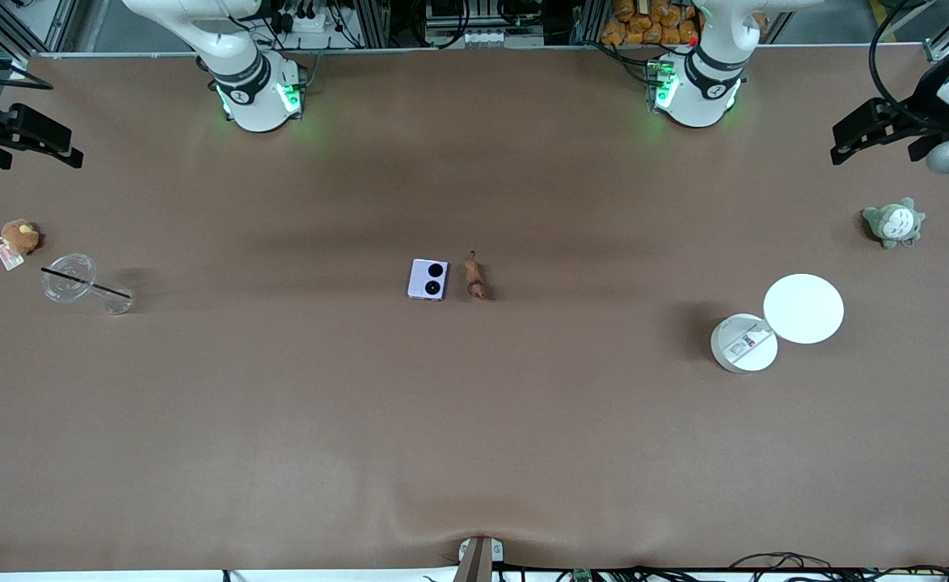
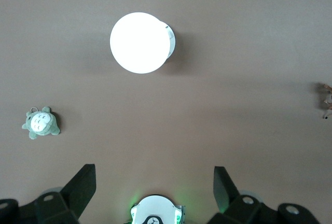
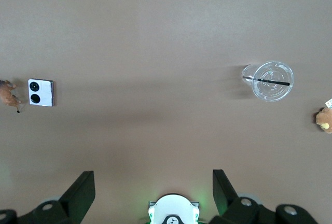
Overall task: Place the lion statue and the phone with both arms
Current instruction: 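Raise the left gripper and move it toward the lion statue, then lower the open left gripper over the brown lion statue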
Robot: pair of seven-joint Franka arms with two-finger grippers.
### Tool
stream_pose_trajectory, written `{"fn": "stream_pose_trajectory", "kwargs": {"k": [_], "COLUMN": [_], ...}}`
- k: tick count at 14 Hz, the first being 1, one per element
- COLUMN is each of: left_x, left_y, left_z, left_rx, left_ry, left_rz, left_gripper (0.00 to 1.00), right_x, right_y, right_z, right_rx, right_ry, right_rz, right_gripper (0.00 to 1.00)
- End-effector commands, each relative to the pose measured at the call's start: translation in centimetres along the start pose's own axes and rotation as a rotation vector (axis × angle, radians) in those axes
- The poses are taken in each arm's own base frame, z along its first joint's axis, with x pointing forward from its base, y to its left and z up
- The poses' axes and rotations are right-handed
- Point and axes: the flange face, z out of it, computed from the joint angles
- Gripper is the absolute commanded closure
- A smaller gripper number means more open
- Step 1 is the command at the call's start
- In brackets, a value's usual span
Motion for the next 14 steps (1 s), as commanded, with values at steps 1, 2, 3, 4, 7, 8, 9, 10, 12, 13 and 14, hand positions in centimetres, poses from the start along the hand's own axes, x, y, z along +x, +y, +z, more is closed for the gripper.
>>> {"fn": "stream_pose_trajectory", "kwargs": {"k": [1, 2, 3, 4, 7, 8, 9, 10, 12, 13, 14], "left_x": [0.3, 0.3, 0.3, 0.4, 0.8, 0.8, 0.8, 1.2, 1.6, 1.8, 2.1], "left_y": [0.8, 1.2, 1.7, 2.0, 3.7, 4.5, 5.2, 6.3, 9.5, 11.7, 13.2], "left_z": [-0.3, -0.2, -0.1, 0.0, 1.0, 1.3, 1.6, 2.3, 4.1, 5.1, 6.1], "left_rx": [-0.014, -0.014, -0.013, -0.012, -0.008, -0.006, -0.004, -0.002, 0.015, 0.021, 0.018], "left_ry": [-0.002, -0.005, -0.007, -0.008, -0.029, -0.035, -0.039, -0.052, -0.077, -0.085, -0.088], "left_rz": [0.02, 0.023, 0.032, 0.039, 0.068, 0.082, 0.088, 0.091, 0.087, 0.09, 0.07], "left_gripper": [0.0, 0.0, 0.0, 0.0, 0.0, 0.0, 0.0, 0.0, 0.0, 0.0, 0.0], "right_x": [-0.1, -0.1, -0.1, -0.1, 0.5, 0.7, 1.0, 1.2, 1.5, 1.7, 2.0], "right_y": [-0.6, -1.2, -1.4, -1.4, -1.4, -1.4, -1.4, -1.2, -1.4, -1.4, -1.5], "right_z": [0.0, -0.1, -0.1, 0.0, 0.8, 1.0, 1.4, 1.8, 2.3, 2.6, 3.4], "right_rx": [0.004, 0.001, -0.002, -0.001, -0.001, -0.001, -0.003, -0.001, -0.001, 0.003, 0.008], "right_ry": [0.002, 0.004, 0.006, 0.001, -0.022, -0.028, -0.037, -0.048, -0.056, -0.06, -0.077], "right_rz": [-0.012, -0.022, -0.026, -0.028, -0.029, -0.029, -0.028, -0.025, -0.023, -0.013, -0.011], "right_gripper": [0.0, 0.0, 0.0, 0.0, 0.0, 0.0, 0.0, 0.0, 0.0, 0.0, 0.0]}}
